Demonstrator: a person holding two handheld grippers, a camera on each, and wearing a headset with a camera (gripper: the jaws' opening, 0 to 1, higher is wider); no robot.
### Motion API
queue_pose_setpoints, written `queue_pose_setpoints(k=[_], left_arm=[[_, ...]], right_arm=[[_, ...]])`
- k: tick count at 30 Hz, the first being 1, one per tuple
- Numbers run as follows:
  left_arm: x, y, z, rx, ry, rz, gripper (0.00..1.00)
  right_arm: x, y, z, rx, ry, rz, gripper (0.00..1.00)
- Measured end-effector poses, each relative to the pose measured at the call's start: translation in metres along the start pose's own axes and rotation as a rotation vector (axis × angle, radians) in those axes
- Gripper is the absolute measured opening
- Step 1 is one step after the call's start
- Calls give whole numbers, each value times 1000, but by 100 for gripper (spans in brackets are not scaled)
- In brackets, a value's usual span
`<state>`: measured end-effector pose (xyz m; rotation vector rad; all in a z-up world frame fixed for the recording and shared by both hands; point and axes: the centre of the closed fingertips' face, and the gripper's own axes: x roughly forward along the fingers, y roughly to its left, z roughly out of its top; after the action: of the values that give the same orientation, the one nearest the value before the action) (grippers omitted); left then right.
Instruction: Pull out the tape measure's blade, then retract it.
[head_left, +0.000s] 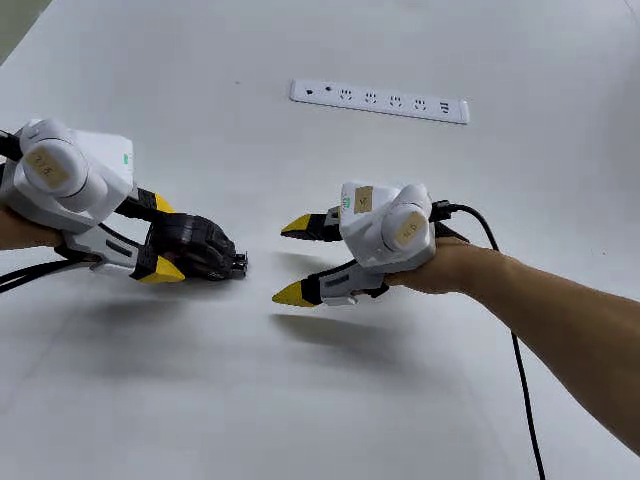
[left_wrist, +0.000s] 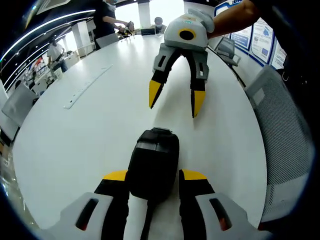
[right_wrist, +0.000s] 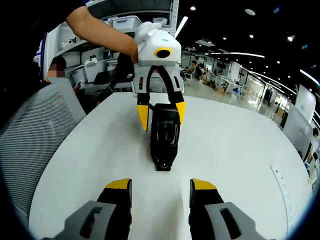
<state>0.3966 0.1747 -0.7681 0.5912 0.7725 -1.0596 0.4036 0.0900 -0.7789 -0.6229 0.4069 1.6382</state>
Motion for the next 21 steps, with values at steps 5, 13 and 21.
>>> queue_pose_setpoints(k=[5,13,21], left_arm=[[0,2,-1,7,10,-2,31],[-1,2,-3,29,19,-20,28],[-1,3,-4,62,20,-49,26]], right_arm=[[7,-1,3,-11,0,7,37],[19,-2,9,-31,2,24,31],[29,-2,8,-29,11,33,23]])
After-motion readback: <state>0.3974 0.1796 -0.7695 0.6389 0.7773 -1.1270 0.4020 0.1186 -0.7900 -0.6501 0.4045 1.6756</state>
